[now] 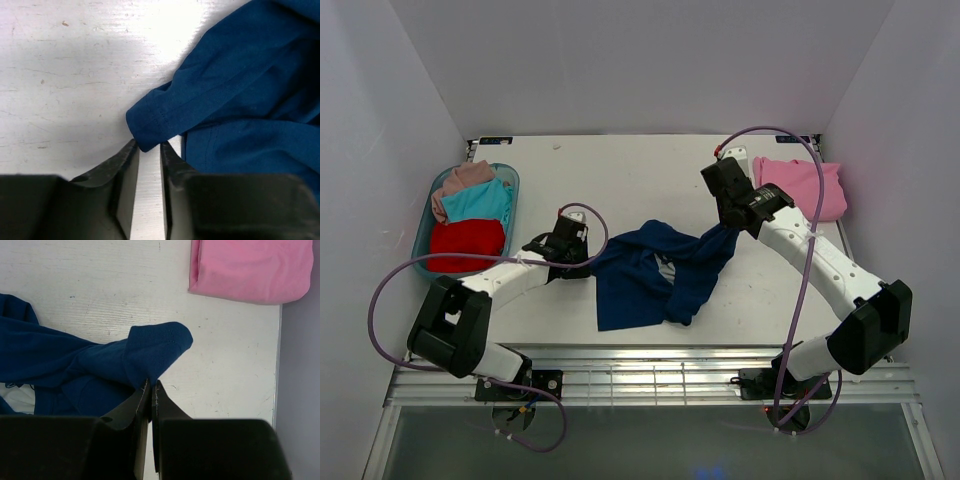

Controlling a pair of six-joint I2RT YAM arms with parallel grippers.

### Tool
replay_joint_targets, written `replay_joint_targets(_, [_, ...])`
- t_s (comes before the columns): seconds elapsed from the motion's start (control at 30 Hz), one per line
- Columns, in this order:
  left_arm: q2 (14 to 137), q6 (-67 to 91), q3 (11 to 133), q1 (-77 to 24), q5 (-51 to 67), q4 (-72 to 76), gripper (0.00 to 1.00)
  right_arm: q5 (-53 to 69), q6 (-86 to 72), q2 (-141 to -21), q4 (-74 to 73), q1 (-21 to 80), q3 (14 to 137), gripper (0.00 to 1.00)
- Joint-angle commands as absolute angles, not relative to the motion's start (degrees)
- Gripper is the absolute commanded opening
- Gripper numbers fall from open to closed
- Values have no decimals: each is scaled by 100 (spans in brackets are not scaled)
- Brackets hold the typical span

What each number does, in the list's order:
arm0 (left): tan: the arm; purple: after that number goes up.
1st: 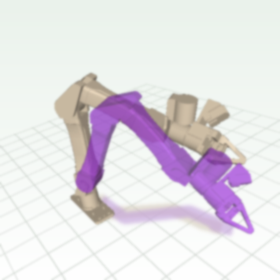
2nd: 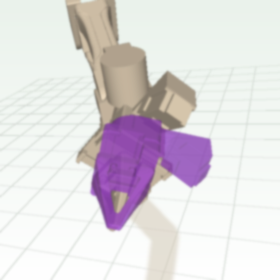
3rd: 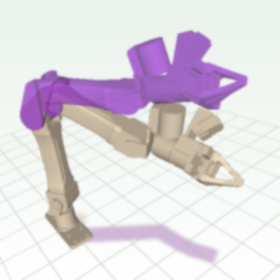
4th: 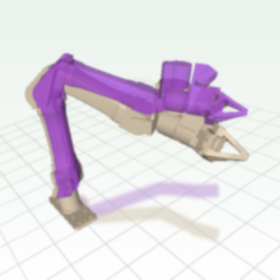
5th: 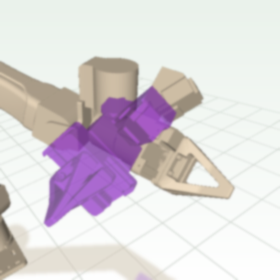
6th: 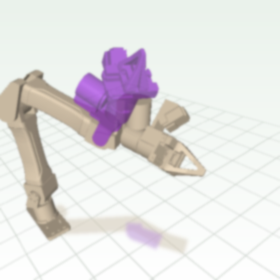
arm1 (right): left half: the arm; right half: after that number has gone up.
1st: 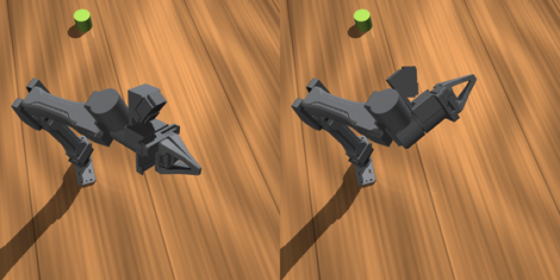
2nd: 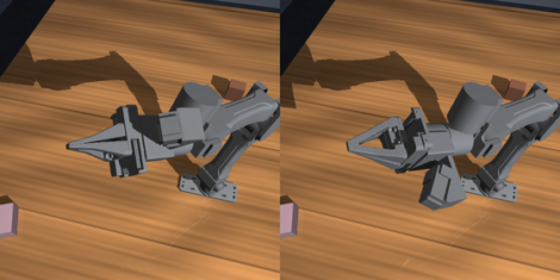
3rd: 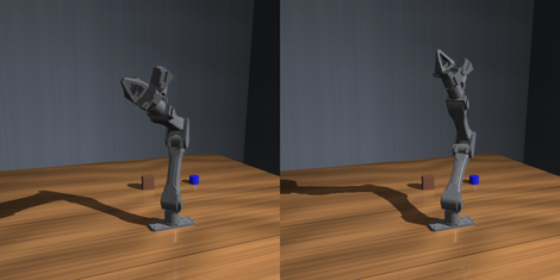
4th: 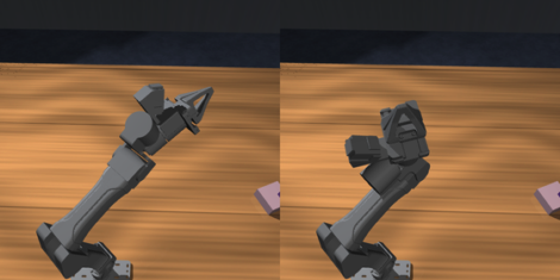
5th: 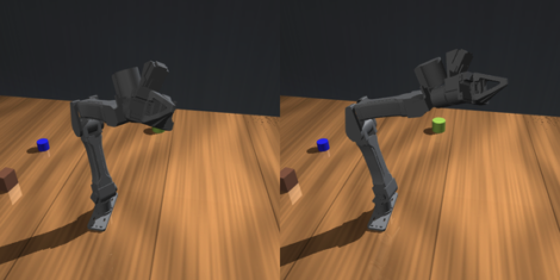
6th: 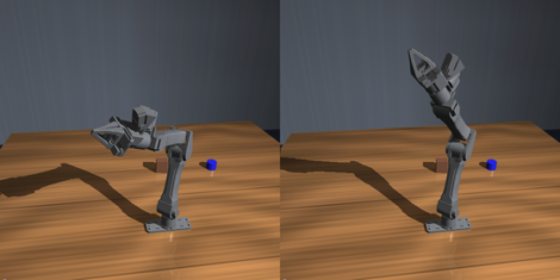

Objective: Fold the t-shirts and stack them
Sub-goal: Flatten the tshirt out

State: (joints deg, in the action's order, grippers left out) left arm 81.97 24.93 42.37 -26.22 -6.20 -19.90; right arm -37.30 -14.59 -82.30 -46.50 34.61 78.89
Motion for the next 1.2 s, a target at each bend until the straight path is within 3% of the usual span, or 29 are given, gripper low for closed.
replay_joint_targets(0.0, [7946,2479,4228,-2637,-773,-1855,32,-3832,-1529,-8033,-4588,3463,7875,8])
replay_joint_targets(0.3, [7560,2356,4578,-2637,-1133,-2003,16,-3876,-1494,-8112,-4676,3454,7971,8])
replay_joint_targets(0.5, [7313,2066,5737,-2462,-2081,-2320,8,-4183,-1012,-8507,-4667,3341,8542,8])
replay_joint_targets(0.87, [7093,1329,7821,-985,-2566,-2206,4,-4271,-141,-9772,-4702,2558,11948,8])
replay_joint_targets(1.0, [7075,1108,8331,-590,-2506,-2162,4,-4272,-18,-10002,-4729,2163,12812,8])
replay_joint_targets(1.17, [6970,870,8709,-563,-1645,-1960,4,-3869,570,-9854,-4632,2039,13017,8])
